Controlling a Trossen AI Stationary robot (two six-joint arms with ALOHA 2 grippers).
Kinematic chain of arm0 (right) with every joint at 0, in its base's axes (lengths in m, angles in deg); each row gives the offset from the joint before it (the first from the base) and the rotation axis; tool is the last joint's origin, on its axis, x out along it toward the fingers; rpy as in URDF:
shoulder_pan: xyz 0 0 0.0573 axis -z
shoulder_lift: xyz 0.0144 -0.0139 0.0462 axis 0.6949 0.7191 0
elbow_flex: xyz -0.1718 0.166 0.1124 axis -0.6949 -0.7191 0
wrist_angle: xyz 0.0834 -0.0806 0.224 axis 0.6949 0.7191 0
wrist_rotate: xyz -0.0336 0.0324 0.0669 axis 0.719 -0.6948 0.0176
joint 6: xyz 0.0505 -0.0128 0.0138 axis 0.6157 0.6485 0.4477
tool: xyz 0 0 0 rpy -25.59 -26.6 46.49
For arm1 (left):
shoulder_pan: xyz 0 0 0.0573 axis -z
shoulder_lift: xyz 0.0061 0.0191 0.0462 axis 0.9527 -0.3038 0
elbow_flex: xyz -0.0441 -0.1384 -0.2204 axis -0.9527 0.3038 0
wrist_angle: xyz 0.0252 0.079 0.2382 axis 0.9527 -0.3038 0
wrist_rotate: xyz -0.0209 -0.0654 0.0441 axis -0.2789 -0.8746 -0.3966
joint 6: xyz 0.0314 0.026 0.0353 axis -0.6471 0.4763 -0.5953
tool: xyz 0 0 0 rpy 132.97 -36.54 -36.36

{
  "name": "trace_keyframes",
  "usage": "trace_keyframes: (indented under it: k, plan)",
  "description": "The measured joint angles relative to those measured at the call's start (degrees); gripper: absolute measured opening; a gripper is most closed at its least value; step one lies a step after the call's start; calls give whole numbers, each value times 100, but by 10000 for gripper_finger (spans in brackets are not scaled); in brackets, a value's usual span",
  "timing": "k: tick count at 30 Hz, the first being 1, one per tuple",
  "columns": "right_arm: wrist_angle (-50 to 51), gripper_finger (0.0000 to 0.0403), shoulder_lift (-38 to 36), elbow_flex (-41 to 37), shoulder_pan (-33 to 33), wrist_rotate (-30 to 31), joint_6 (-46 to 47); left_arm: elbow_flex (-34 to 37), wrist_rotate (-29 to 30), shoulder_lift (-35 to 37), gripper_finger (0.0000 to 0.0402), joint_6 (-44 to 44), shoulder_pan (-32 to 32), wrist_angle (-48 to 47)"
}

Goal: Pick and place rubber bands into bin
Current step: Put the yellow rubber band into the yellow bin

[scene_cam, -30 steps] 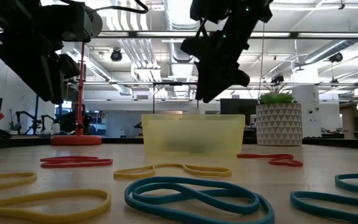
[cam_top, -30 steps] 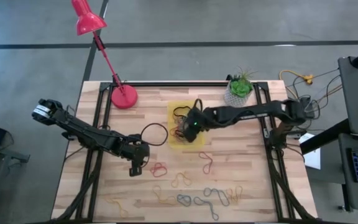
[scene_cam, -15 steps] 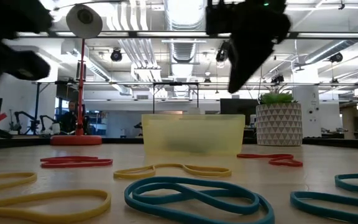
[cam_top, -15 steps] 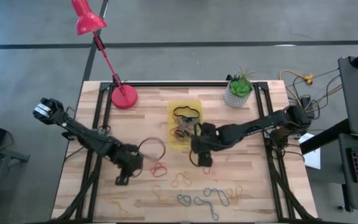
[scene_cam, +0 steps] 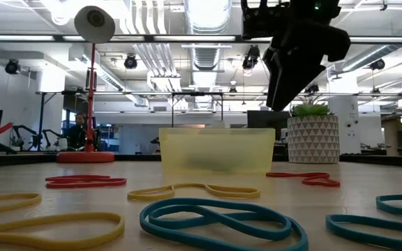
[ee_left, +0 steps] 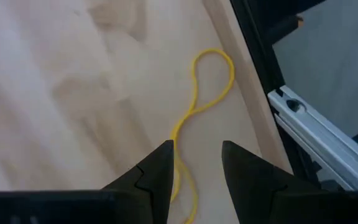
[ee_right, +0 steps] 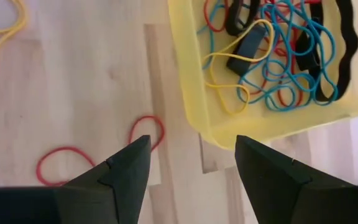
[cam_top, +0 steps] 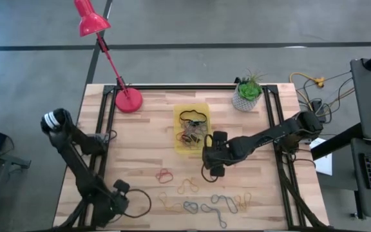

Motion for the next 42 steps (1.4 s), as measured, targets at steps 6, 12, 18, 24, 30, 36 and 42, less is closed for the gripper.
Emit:
trace_keyframes:
  k: [6,12,18,24,30,36,42]
  plan:
    - [-3,221,0,-54,-2,11,77,-25,207,-795,120,433,38,468]
    - [-1,221,0,-67,0,10,425,-45,298,-953,120,900,38,469]
    - [-170,221,4,-90,6,11,369,134,328,-952,76,902,42,525]
    - [-248,221,7,-106,0,9,363,581,304,-957,6,917,39,546]
    - [-250,221,7,-104,0,7,364,721,140,-673,1,316,-238,-464]
    - [-252,221,7,-104,0,7,365,816,902,415,0,-719,-1346,-2293]
    - [-190,220,-3,-108,-56,1,753,595,2101,1785,0,-1981,-3307,-3281]
